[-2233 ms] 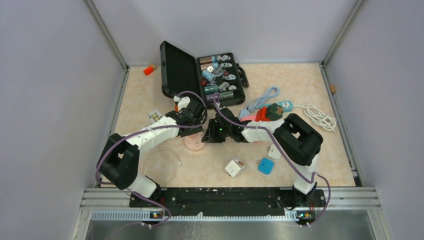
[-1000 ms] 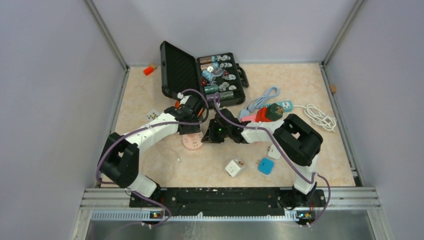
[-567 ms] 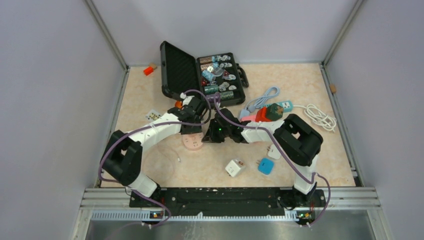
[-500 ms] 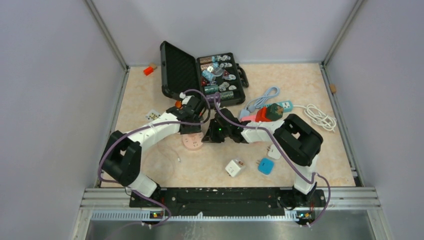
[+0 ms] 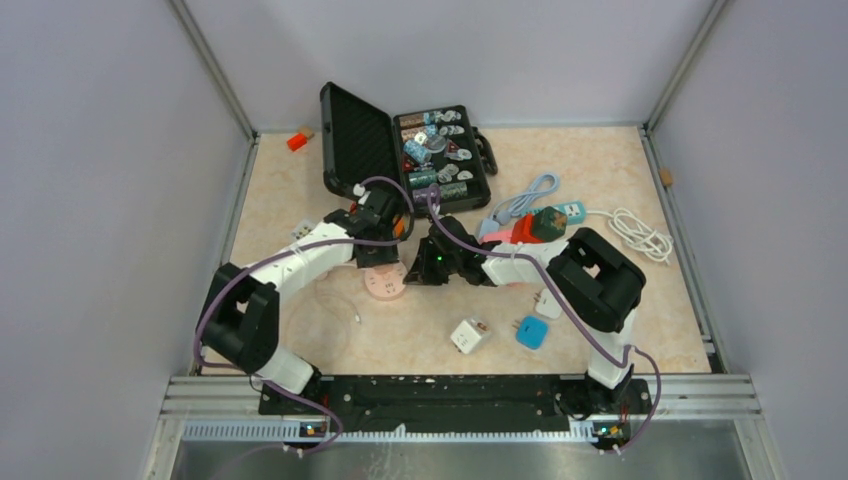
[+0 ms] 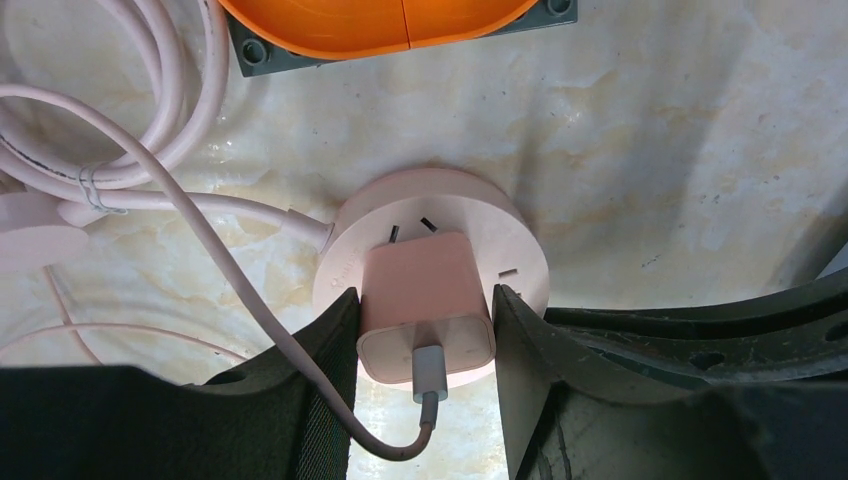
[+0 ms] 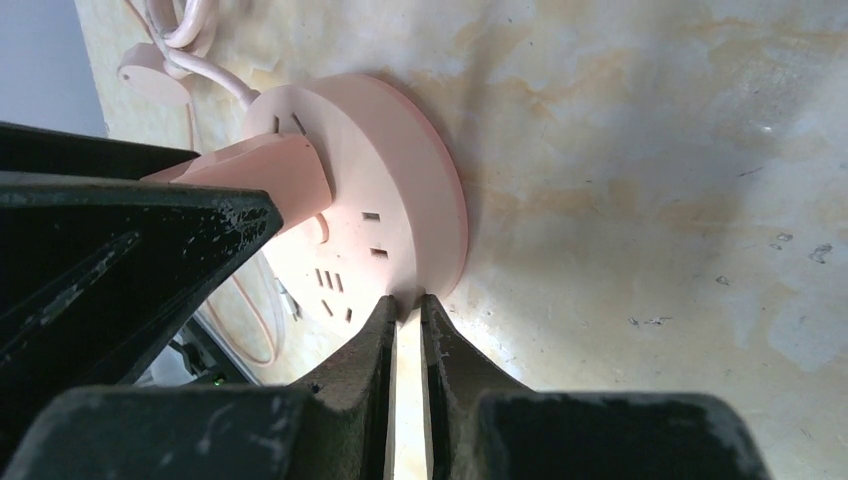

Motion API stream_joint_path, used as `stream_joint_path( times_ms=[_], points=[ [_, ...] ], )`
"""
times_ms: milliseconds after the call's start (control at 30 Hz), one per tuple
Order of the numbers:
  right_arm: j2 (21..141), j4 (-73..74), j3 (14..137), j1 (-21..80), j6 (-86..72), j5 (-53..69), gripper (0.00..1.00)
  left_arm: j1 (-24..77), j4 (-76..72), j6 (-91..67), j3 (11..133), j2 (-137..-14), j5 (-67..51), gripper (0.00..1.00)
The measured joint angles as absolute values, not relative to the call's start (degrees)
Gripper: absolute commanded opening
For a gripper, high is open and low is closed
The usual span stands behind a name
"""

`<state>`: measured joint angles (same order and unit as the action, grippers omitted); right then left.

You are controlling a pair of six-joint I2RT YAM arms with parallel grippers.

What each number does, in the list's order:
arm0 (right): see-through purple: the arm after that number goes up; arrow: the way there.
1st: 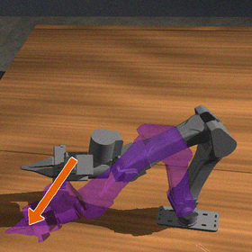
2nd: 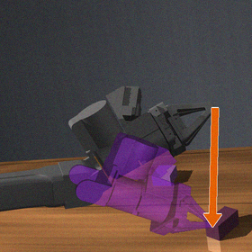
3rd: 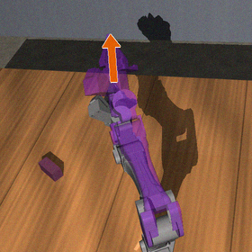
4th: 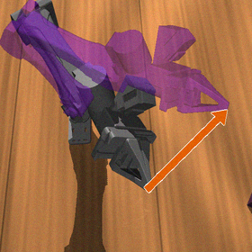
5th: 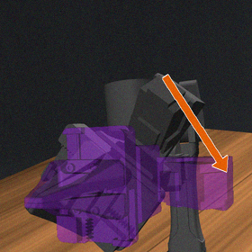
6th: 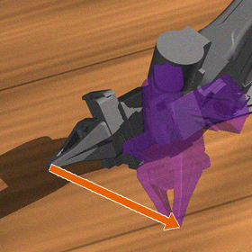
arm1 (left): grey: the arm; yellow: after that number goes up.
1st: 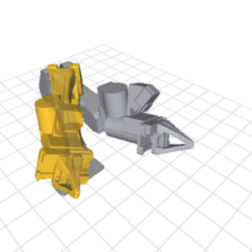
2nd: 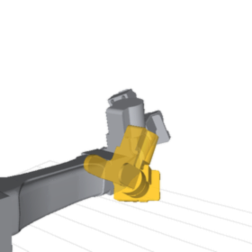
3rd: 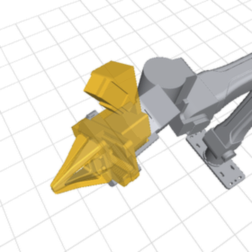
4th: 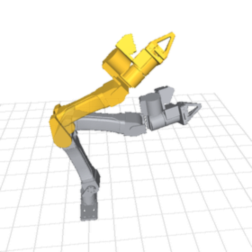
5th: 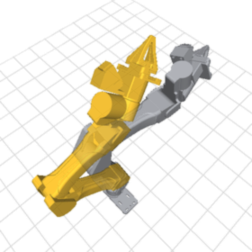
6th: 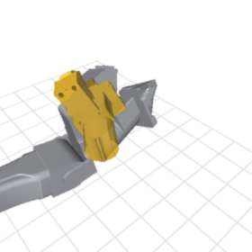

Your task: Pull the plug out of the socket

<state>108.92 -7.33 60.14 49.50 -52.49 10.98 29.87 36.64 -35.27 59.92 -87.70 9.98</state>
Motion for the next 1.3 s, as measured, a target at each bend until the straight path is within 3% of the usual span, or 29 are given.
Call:
stream_joint_path(
  times_ms=[367, 800, 1300],
  points=[
    [108.92, -5.72, 60.88, 49.76, -52.23, 10.22, 0.08, 33.91, 43.55, -39.24, 64.97, -90.89, 16.27, 0.25],
    [108.92, -6.02, 60.88, 50.11, -52.07, 10.22, 0.08, 30.06, 43.55, -31.62, 64.97, -89.76, 7.7, 0.24],
    [108.95, -5.65, 61.19, 50.09, -52.07, 8.99, 0.08, 35.38, 43.72, -44.18, 65.58, -92.92, 20.21, 0.22]
  ],
)
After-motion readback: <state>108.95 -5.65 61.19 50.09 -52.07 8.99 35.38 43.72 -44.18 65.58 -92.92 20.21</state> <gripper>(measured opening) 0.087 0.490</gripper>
